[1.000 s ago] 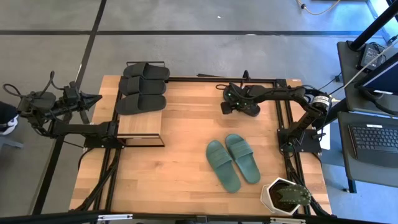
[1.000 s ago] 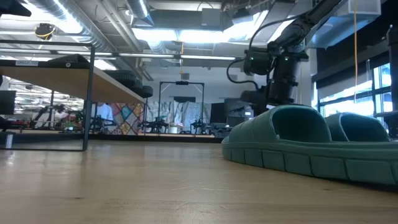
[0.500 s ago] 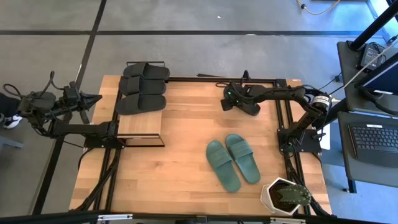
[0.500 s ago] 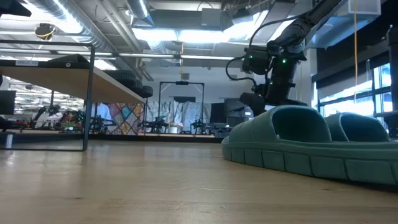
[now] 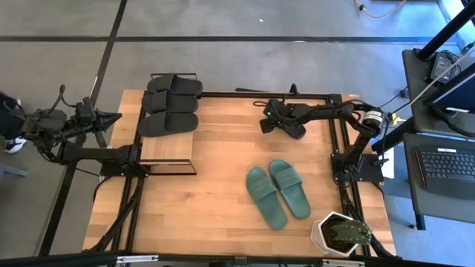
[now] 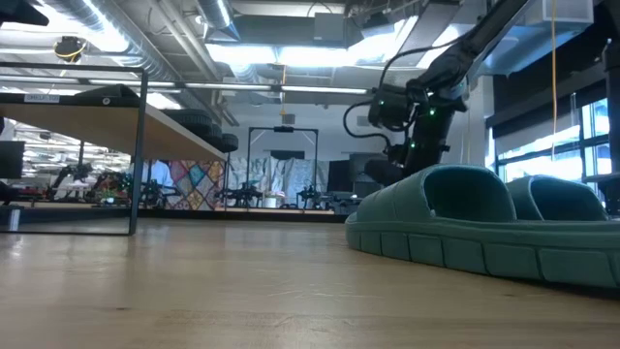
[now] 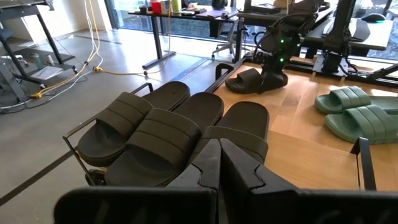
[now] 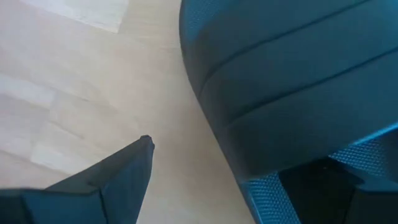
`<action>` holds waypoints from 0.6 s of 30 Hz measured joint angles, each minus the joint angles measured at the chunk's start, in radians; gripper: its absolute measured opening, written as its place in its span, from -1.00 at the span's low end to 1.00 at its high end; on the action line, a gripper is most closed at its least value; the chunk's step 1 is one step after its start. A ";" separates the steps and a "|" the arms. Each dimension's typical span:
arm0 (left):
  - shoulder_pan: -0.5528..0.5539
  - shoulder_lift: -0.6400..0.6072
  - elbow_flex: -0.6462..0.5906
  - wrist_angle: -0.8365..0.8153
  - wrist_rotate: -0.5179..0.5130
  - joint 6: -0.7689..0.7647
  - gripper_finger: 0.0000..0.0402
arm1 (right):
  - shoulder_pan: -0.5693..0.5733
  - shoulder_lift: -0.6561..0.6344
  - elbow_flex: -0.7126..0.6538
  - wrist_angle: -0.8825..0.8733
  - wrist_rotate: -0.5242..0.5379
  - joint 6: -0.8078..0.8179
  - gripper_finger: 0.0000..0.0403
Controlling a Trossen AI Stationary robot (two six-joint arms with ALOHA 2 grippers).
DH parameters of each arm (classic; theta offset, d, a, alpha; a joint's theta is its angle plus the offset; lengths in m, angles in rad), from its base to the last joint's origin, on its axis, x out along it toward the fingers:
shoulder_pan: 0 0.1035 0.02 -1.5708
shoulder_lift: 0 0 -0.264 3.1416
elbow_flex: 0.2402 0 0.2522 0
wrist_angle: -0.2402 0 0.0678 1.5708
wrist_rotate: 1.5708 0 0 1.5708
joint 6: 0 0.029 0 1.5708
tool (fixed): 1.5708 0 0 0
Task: Pick and place slides into the shelf
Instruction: Put the black slipper on the shelf
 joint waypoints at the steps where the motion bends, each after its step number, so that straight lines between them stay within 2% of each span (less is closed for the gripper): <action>1: 0.000 0.000 0.000 0.000 0.000 0.000 -1.00 | 0.000 0.006 0.000 0.003 0.007 0.003 0.59; 11: 0.000 0.000 0.000 0.000 0.000 0.000 -1.00 | 0.040 0.017 -0.003 0.035 0.152 0.022 0.21; 18: 0.000 0.000 0.000 0.000 0.000 0.000 -1.00 | 0.042 0.017 -0.005 0.069 0.165 -0.007 -0.09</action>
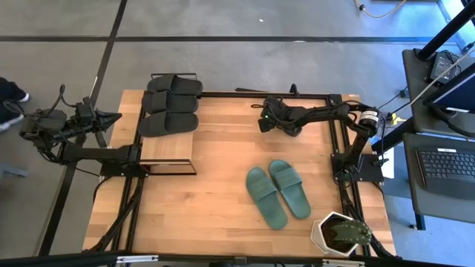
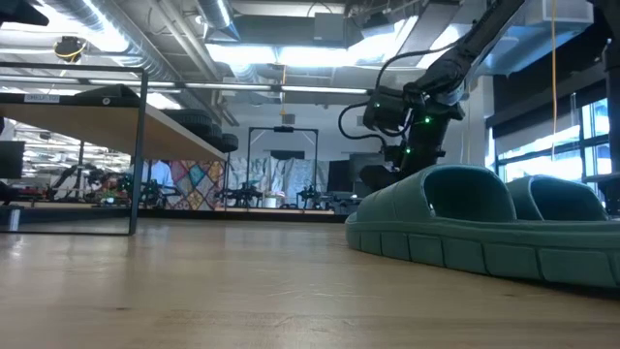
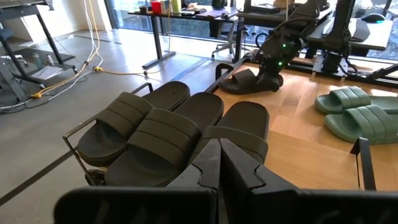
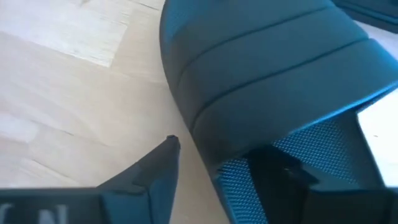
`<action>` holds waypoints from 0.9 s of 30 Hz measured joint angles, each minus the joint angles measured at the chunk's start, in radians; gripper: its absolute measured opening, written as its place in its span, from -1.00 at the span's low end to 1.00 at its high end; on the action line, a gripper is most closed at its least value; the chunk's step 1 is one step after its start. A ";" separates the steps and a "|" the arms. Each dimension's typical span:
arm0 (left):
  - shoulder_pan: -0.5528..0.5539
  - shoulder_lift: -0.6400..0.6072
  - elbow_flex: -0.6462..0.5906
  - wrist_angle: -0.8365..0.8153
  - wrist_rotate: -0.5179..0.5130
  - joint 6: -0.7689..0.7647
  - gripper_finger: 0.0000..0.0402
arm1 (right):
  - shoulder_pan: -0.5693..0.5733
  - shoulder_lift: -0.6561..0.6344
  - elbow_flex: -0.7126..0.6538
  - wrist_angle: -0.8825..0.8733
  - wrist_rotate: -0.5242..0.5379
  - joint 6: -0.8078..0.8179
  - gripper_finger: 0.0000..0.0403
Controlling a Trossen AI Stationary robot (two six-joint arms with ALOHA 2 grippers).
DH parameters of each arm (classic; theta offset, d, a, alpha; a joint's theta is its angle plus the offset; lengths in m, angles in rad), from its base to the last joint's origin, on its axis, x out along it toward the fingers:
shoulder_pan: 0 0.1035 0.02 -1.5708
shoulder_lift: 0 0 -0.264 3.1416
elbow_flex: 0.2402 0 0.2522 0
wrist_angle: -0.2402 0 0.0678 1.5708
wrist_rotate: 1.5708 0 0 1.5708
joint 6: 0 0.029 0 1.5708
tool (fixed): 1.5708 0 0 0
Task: Pick and place slides into the shelf
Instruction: Put the black slipper on the shelf
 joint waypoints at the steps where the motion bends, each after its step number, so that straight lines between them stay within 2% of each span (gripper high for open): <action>1: 0.000 0.000 0.000 0.000 0.000 0.000 -1.00 | 0.000 0.000 0.000 0.002 0.005 -0.006 -0.13; 13: 0.000 0.000 0.000 0.000 0.000 0.000 -1.00 | 0.001 0.000 0.000 0.116 0.006 -0.101 -0.60; 20: 0.000 0.000 0.000 0.000 0.000 0.000 -1.00 | 0.002 0.000 0.000 0.126 0.005 -0.149 -0.90; 27: 0.000 0.000 0.000 0.000 0.000 0.000 -1.00 | 0.002 0.000 0.000 0.144 0.005 -0.152 -0.91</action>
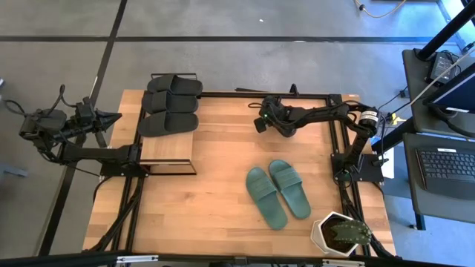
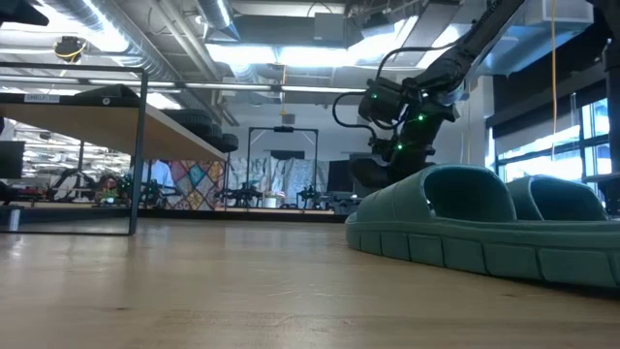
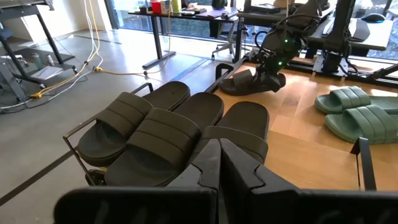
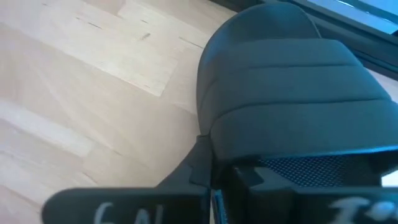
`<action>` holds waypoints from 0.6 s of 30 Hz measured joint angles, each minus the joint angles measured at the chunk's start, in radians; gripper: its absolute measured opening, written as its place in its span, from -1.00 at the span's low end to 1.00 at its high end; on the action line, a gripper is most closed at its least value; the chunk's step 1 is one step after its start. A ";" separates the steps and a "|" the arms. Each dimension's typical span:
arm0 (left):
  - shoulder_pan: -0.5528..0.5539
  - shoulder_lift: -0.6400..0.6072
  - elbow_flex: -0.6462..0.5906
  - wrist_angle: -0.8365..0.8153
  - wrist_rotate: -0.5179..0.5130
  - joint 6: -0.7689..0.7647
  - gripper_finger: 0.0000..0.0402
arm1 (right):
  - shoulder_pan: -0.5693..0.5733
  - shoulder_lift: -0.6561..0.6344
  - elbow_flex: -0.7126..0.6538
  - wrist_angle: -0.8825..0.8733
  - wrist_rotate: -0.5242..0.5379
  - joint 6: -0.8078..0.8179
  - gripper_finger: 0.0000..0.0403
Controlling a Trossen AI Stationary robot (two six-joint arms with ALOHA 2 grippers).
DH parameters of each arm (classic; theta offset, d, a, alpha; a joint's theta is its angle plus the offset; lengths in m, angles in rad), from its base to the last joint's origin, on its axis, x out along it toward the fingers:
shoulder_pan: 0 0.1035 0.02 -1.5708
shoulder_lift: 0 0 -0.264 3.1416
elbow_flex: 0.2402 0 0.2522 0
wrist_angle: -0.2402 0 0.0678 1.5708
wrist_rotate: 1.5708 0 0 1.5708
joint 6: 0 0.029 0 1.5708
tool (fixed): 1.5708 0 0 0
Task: Pick and place slides into the shelf
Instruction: Put the black slipper on the shelf
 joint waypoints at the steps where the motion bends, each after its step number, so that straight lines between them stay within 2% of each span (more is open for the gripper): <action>1: 0.000 0.000 0.000 0.000 0.000 0.000 -1.00 | 0.000 0.000 0.000 0.002 0.000 -0.002 -0.92; 10: 0.000 0.000 0.000 0.000 0.000 0.000 -1.00 | 0.025 0.000 0.019 0.043 0.010 -0.052 -0.94; 15: 0.000 0.000 0.000 0.000 0.000 0.000 -1.00 | 0.075 -0.008 0.139 0.016 0.019 -0.168 -0.94; 18: 0.000 0.000 0.000 0.000 0.000 0.000 -1.00 | 0.123 -0.011 0.267 -0.007 -0.005 -0.277 -0.94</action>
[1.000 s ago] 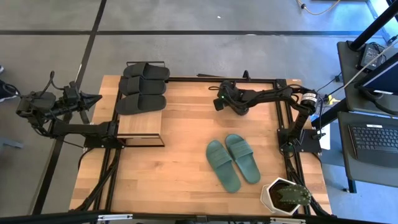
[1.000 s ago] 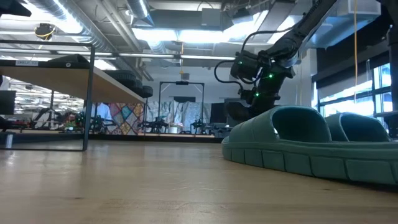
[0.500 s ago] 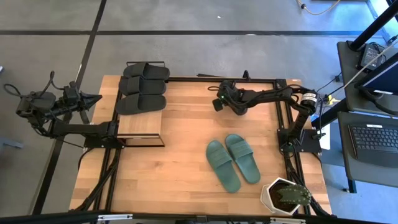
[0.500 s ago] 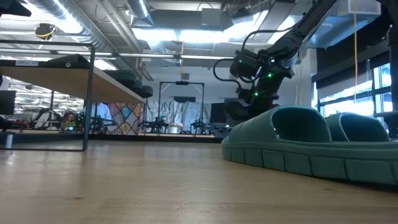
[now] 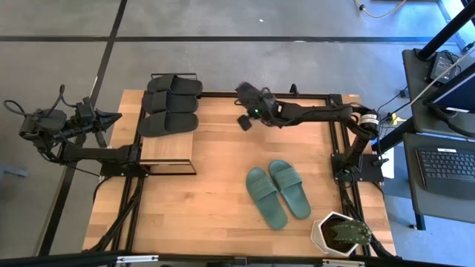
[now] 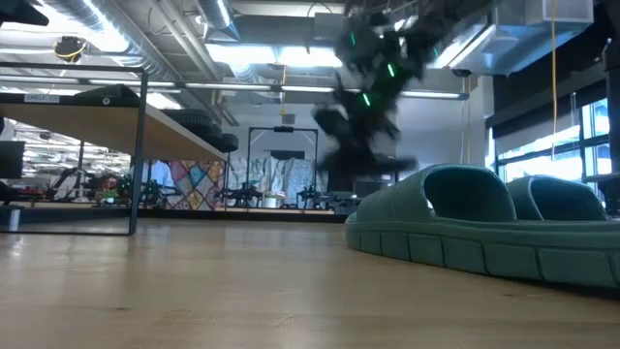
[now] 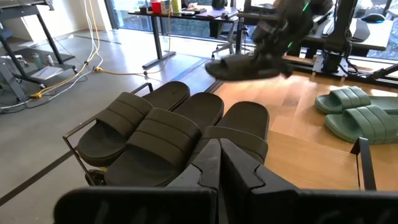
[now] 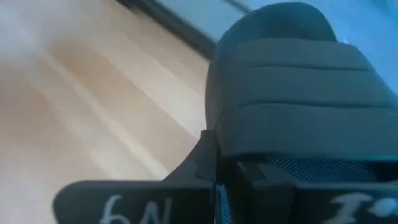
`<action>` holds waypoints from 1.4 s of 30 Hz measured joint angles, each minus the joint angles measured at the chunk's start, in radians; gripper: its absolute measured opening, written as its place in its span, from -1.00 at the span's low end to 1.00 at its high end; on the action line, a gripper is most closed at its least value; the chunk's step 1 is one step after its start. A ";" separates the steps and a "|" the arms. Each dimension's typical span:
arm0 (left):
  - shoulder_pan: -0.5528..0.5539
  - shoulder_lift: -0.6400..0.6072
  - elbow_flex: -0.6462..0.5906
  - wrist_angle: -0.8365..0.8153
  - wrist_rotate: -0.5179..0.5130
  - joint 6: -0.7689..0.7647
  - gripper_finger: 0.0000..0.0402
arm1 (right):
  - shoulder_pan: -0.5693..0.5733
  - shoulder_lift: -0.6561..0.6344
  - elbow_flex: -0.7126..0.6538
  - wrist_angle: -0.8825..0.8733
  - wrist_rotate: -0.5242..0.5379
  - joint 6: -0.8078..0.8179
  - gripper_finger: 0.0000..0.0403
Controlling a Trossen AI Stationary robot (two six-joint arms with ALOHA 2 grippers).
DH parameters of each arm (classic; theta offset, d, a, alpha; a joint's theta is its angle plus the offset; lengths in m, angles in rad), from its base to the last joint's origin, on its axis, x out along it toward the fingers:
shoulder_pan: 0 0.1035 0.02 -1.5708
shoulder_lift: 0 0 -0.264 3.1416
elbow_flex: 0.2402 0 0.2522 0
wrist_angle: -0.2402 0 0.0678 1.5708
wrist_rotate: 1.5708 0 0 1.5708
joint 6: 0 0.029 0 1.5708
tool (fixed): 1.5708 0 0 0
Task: Pick and place slides into the shelf
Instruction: Put the black slipper on the shelf
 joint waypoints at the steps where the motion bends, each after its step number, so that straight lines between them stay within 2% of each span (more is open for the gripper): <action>1: 0.000 0.000 0.000 0.000 0.000 0.000 -1.00 | 0.018 -0.003 0.048 -0.003 -0.013 -0.049 -0.94; 5: 0.000 0.000 0.000 0.004 0.000 0.000 -1.00 | 0.101 -0.005 0.243 -0.023 -0.074 -0.220 -0.94; 12: 0.000 0.000 0.000 0.004 0.000 0.000 -1.00 | 0.244 0.007 0.502 -0.020 -0.079 -0.434 -0.94; 15: 0.000 0.000 0.000 0.011 0.000 0.000 -1.00 | 0.279 0.055 0.591 -0.015 -0.078 -0.504 -0.94; 17: 0.000 0.000 0.000 0.010 0.000 0.000 -1.00 | 0.291 0.104 0.656 -0.015 -0.097 -0.533 -0.95; 23: 0.000 0.000 0.000 0.009 0.002 -0.002 -1.00 | 0.297 0.318 0.902 -0.019 -0.319 -0.558 -0.95; 28: 0.000 0.000 0.000 0.007 0.002 -0.004 -1.00 | 0.307 0.508 1.125 -0.054 -0.399 -0.563 -0.95; 33: 0.000 0.000 0.000 -0.001 0.004 -0.008 -1.00 | 0.325 0.554 1.082 0.065 -0.457 -0.554 -0.95; 42: 0.000 0.000 0.000 -0.001 0.005 -0.008 -1.00 | 0.343 0.634 1.081 0.109 -0.489 -0.501 -0.95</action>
